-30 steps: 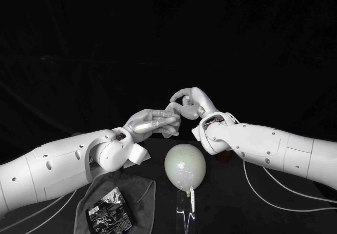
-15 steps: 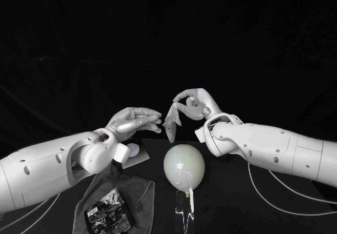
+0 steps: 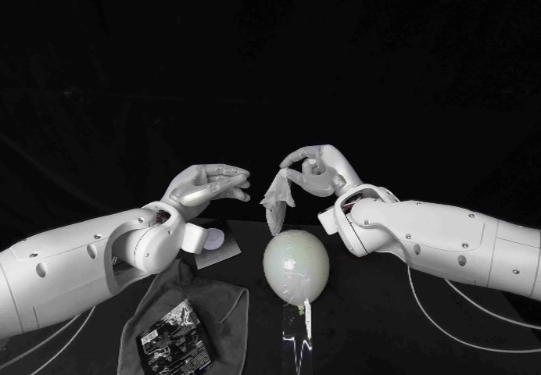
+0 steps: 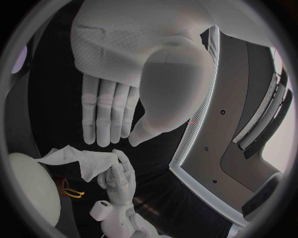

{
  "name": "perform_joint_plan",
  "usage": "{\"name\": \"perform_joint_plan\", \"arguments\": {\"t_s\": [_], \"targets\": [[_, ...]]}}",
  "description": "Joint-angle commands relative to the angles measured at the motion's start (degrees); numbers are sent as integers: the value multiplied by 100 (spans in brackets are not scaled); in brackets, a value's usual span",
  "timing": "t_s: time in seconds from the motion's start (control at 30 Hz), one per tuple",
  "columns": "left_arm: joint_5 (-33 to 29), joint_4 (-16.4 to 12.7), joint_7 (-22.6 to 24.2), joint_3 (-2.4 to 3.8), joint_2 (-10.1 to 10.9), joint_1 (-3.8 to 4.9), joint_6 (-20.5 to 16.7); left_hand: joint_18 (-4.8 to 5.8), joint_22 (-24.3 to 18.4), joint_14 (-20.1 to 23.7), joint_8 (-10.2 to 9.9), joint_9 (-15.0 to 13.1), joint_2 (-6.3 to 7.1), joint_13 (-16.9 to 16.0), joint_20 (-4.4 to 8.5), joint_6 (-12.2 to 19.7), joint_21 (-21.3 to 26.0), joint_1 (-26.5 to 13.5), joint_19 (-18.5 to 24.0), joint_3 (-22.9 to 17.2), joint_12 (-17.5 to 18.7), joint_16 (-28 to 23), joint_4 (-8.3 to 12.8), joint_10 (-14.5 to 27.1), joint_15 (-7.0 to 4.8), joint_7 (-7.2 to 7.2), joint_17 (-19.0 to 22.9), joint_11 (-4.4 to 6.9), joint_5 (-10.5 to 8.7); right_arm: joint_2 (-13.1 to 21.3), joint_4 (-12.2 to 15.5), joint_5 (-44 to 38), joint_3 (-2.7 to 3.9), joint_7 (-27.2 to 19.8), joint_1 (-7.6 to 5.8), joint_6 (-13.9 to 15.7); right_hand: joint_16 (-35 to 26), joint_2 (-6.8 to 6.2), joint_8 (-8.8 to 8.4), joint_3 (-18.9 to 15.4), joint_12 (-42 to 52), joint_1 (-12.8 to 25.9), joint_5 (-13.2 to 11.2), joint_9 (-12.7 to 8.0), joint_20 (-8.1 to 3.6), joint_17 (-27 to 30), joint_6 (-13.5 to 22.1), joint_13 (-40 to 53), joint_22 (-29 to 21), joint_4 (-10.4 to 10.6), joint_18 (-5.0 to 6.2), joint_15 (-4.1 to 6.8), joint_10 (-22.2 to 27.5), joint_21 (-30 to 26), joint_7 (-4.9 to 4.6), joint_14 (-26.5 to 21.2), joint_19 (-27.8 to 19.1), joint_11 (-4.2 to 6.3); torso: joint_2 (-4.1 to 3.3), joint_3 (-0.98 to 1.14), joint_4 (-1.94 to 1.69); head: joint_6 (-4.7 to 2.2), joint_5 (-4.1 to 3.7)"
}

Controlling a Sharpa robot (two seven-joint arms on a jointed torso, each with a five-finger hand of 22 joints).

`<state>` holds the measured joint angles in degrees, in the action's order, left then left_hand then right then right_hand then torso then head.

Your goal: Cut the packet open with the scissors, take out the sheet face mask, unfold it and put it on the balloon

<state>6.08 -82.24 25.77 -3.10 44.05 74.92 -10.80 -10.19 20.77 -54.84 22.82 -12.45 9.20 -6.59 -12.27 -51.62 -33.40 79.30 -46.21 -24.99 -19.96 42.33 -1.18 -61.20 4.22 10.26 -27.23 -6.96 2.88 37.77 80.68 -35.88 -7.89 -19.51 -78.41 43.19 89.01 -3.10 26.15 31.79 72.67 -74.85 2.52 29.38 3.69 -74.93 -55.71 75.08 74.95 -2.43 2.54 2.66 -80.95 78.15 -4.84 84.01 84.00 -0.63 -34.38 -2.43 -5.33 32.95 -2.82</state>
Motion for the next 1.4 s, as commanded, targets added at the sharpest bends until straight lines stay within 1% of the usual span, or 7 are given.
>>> {"name": "perform_joint_plan", "arguments": {"t_s": [0.03,0.3,0.43,0.63,0.87,1.13,1.4], "targets": [[570,39,35,10,-74,4,-577,120,-50,191,-32,15,58,1,-43,66,94,-90,123,53,9,45,-13,119,36,7,-27,-25,-10,31,85,115,2,-108,13,-228,27,-1,27,-17,-19,46,26,8,-37,-1346,48,128,1146,7,15,35,46,-10,-3,556,-3,7,5,4,2,10,9],[557,255,-15,10,-225,5,-644,252,-368,1398,-99,57,-10,80,-307,252,691,-265,773,87,72,-61,-254,893,357,185,83,-265,-9,134,288,309,2,-146,34,-434,28,-1,33,-21,-23,43,27,10,-38,-1347,53,127,1146,4,15,36,47,-10,-2,557,-3,9,-1,4,1,22,10],[153,441,-37,9,-324,6,-474,338,-585,1996,-224,116,-137,216,-424,486,1070,-730,1116,302,224,-491,-786,1276,570,383,398,-440,22,200,400,366,5,-200,37,-676,26,1,42,-25,-37,33,27,15,-40,-1343,64,118,1144,-5,16,39,53,-17,-2,556,-7,11,0,5,-3,19,31],[-352,797,-213,9,-531,7,70,494,-859,1784,-247,147,-248,278,-436,604,1494,-1340,1342,797,214,-857,-1560,1230,604,476,797,-514,-18,201,420,370,31,-200,-43,-1421,28,6,60,-29,-55,11,27,22,-42,-1350,82,109,1147,-25,14,41,61,-10,-6,557,-5,10,9,0,-3,-12,54],[-703,1323,-471,12,-844,9,747,538,-1069,1640,-228,172,-664,289,-436,681,1747,-2140,1247,1374,294,-1377,-1569,1252,642,508,1191,-544,-13,39,228,221,52,-99,-345,-2508,28,11,71,-29,-65,-7,27,27,-43,-1348,94,104,1145,-42,16,40,65,-18,-12,556,-11,7,5,-3,-8,-45,48],[-944,1880,-828,17,-1177,12,1529,570,-1278,1555,-194,189,-998,287,-436,715,2010,-2723,1307,1874,334,-1773,-1568,1155,664,525,1455,-545,-19,-173,-80,129,69,-47,-700,-3179,16,10,86,-35,-37,-22,27,32,-44,-1322,104,131,1134,-61,24,43,51,-58,-17,549,-33,-3,1,-6,-3,-84,58],[-1166,2153,-1267,22,-1366,14,2420,512,-1335,1202,-138,184,-1143,284,-429,669,2024,-2961,982,2232,373,-1906,-1574,945,599,477,1539,-496,-12,-342,-327,112,77,-6,-917,-3582,12,8,95,-42,-33,-26,27,34,-46,-1313,109,137,1132,-69,26,47,51,-67,-19,546,-40,-8,0,-2,3,-124,87]]}}
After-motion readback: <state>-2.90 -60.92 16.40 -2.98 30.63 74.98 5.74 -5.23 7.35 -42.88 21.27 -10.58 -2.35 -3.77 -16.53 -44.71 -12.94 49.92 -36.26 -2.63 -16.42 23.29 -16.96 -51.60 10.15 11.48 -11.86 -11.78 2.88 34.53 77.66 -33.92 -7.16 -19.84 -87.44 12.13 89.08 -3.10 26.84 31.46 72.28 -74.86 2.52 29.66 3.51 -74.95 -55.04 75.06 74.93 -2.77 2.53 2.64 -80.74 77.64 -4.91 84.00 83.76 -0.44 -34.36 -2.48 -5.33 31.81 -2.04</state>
